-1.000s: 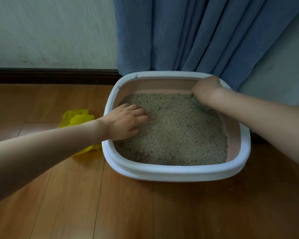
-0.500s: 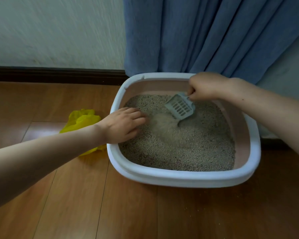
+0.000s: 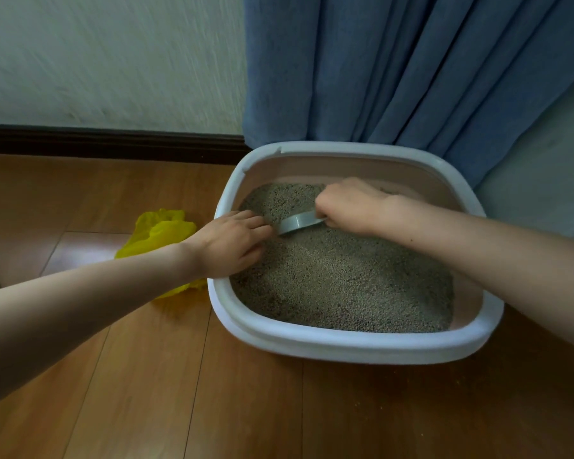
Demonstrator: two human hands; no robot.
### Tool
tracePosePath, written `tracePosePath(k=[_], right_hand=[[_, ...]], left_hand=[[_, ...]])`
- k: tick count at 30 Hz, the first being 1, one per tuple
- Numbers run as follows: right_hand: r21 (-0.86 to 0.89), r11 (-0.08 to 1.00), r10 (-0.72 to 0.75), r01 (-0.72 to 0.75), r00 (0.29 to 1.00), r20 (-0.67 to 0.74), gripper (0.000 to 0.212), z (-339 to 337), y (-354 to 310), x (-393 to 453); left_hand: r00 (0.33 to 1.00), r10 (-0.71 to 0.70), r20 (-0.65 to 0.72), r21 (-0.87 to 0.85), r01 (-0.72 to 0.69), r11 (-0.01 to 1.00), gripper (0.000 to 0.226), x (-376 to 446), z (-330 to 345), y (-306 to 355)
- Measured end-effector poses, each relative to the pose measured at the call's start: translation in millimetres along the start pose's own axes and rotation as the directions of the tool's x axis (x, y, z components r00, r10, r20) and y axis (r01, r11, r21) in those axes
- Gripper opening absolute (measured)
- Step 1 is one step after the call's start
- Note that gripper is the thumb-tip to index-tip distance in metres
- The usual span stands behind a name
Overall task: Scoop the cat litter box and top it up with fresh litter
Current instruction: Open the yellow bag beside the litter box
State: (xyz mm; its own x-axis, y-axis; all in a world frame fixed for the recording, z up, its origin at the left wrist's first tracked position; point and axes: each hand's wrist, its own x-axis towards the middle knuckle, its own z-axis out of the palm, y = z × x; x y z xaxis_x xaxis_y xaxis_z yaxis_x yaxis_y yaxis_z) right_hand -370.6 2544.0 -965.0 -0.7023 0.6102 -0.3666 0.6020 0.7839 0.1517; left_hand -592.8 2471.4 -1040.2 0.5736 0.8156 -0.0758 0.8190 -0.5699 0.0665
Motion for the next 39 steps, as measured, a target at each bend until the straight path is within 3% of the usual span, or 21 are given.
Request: tracePosePath(k=[3, 6, 9, 11, 16, 20, 24, 29, 34, 39], right_hand=[[0.024, 1.0, -0.016, 0.016, 1.0, -0.011, 0.014, -13, 9, -22], [-0.058, 0.997, 0.041, -0.047, 0.993, -0.114, 0.018, -6, 20, -43], [-0.102, 0.986, 0.126, -0.136, 0.988, -0.093, 0.019, 21, 13, -55], [-0.1, 0.98, 0.17, -0.174, 0.984, -0.047, 0.028, 38, 9, -61], [-0.048, 0.955, 0.289, -0.294, 0.953, -0.087, 0.047, 58, 23, -79], [-0.018, 0.945, 0.324, -0.326, 0.944, -0.059, 0.024, 76, 38, -101], [0.098, 0.931, 0.355, -0.351, 0.935, -0.019, 0.024, 82, 50, -130], [0.107, 0.946, 0.302, -0.306, 0.952, 0.052, 0.027, 71, 60, -159], [-0.072, 0.969, 0.242, -0.236, 0.966, 0.091, 0.03, 68, 66, -167], [-0.045, 0.982, 0.189, -0.184, 0.97, 0.152, 0.03, 80, 70, -159]], left_hand=[[0.999, 0.018, -0.028, -0.009, -0.018, 1.0, 0.041, -4, -1, -3], [0.995, 0.104, -0.01, -0.07, -0.104, 0.992, 0.038, -17, -2, -5], [0.986, 0.164, -0.043, -0.039, -0.165, 0.985, 0.047, -30, 1, -2], [0.986, 0.153, -0.059, -0.033, -0.156, 0.987, 0.054, -32, 2, -2], [0.98, 0.154, -0.124, -0.045, -0.16, 0.986, 0.065, -31, 7, -5], [0.972, 0.155, -0.178, -0.07, -0.169, 0.983, 0.059, -35, 12, -8], [0.951, 0.191, -0.242, -0.067, -0.213, 0.975, 0.057, -34, 13, -8], [0.943, 0.211, -0.256, -0.062, -0.234, 0.97, 0.051, -31, 15, -8], [0.937, 0.229, -0.264, -0.035, -0.246, 0.969, 0.049, -29, 13, -6], [0.946, 0.222, -0.237, -0.025, -0.234, 0.972, 0.048, -30, 12, -6]])
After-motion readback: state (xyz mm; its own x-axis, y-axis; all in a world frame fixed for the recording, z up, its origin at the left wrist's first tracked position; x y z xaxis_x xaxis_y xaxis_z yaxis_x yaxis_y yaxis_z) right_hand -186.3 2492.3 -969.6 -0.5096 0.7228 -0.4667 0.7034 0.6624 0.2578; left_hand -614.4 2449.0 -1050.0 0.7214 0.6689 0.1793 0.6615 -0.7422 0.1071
